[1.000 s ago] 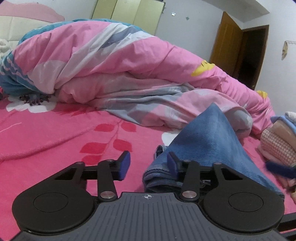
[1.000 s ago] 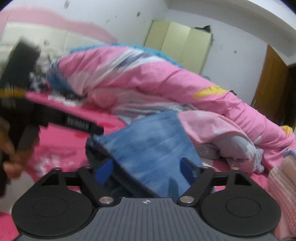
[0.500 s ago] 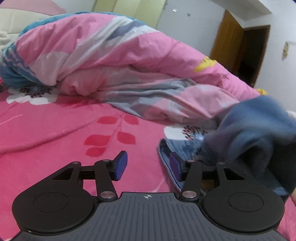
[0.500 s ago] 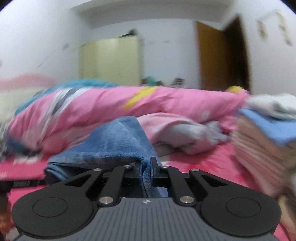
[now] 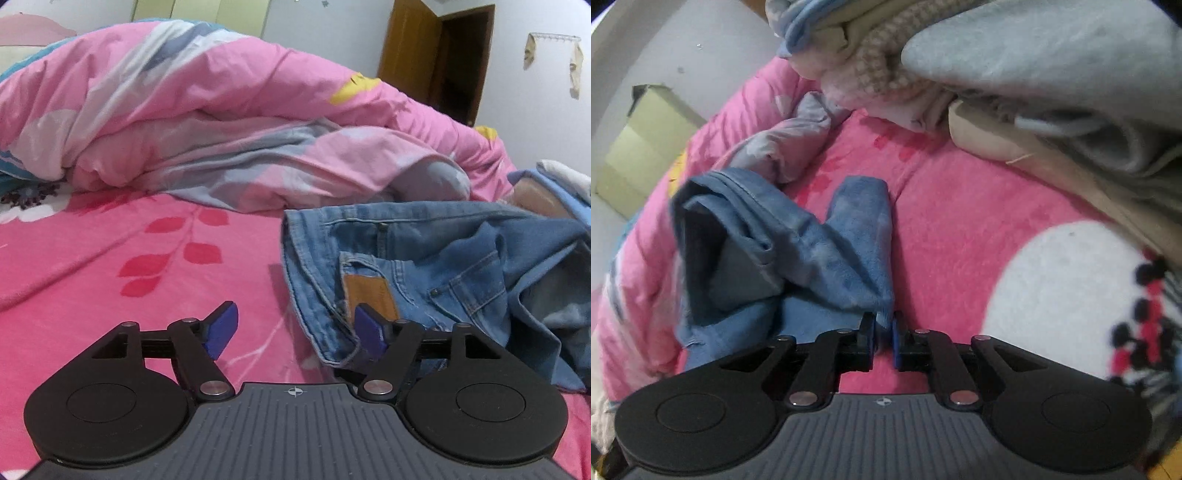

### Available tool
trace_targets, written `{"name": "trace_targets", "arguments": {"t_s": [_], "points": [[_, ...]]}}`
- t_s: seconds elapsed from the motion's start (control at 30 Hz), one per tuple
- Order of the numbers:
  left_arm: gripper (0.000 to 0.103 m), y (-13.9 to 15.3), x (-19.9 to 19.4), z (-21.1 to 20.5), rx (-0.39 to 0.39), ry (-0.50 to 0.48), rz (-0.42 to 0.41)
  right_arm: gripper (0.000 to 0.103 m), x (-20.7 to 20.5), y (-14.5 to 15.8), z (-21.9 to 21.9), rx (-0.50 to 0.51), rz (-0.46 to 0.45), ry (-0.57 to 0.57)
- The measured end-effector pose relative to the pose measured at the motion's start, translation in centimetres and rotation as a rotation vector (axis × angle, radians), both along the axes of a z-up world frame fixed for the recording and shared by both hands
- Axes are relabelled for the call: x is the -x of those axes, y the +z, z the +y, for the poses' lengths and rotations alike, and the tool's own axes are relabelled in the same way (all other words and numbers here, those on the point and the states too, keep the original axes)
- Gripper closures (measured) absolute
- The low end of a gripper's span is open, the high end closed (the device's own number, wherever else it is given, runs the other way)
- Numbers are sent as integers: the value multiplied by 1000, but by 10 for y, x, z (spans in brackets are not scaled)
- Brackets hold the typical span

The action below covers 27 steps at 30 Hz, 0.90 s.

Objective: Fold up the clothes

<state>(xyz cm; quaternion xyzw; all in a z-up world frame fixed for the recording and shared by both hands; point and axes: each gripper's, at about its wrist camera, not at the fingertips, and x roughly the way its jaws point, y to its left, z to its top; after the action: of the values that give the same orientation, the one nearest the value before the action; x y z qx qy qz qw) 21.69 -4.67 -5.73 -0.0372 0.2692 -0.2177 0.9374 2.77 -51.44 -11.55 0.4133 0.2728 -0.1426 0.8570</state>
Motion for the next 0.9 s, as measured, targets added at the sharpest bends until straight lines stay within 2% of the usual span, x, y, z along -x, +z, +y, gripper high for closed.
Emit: {"name": "trace_targets", "arguments": {"t_s": [0.13, 0.2, 0.27, 0.3, 0.33, 0.37, 0.4, 0.43, 0.57, 0.6, 0.67, 0.73, 0.77, 0.8, 0.9], "points": [[31, 0, -3, -2, 27, -9, 26, 71, 24, 26, 5, 143, -10, 54], [30, 0, -4, -3, 35, -8, 32, 60, 31, 42, 13, 201, -63, 83], [29, 0, -4, -3, 34, -6, 31, 59, 26, 57, 25, 235, -125, 143], [29, 1, -4, -3, 33, -6, 31, 54, 19, 65, 34, 252, -153, 190], [29, 1, -4, -3, 34, -7, 33, 48, 11, 73, 43, 272, -177, 236], [29, 1, -4, -2, 37, -9, 36, 31, -1, 79, 55, 302, -193, 282], [29, 2, -4, -1, 39, -12, 39, 20, -14, 85, 67, 340, -211, 323], [27, 2, -4, 0, 42, -17, 41, 17, -27, 92, 80, 378, -229, 366], [15, 4, -1, 3, 50, -40, 37, 15, -78, 115, 130, 527, -281, 535], [14, 4, 0, 3, 48, -48, 32, 11, -92, 120, 139, 554, -290, 573], [11, 5, 2, 2, 37, -61, 27, 10, -127, 121, 156, 558, -283, 678], [11, 6, 2, 1, 24, -60, 33, 10, -159, 113, 170, 552, -203, 781], [11, 5, 1, 1, 9, -51, 42, 14, -176, 109, 176, 544, -153, 821], [11, 4, 1, 1, -5, -41, 51, 23, -197, 101, 178, 522, -72, 825], [11, 0, 0, 1, -49, -36, 70, 29, -252, 85, 181, 407, 104, 807]]}}
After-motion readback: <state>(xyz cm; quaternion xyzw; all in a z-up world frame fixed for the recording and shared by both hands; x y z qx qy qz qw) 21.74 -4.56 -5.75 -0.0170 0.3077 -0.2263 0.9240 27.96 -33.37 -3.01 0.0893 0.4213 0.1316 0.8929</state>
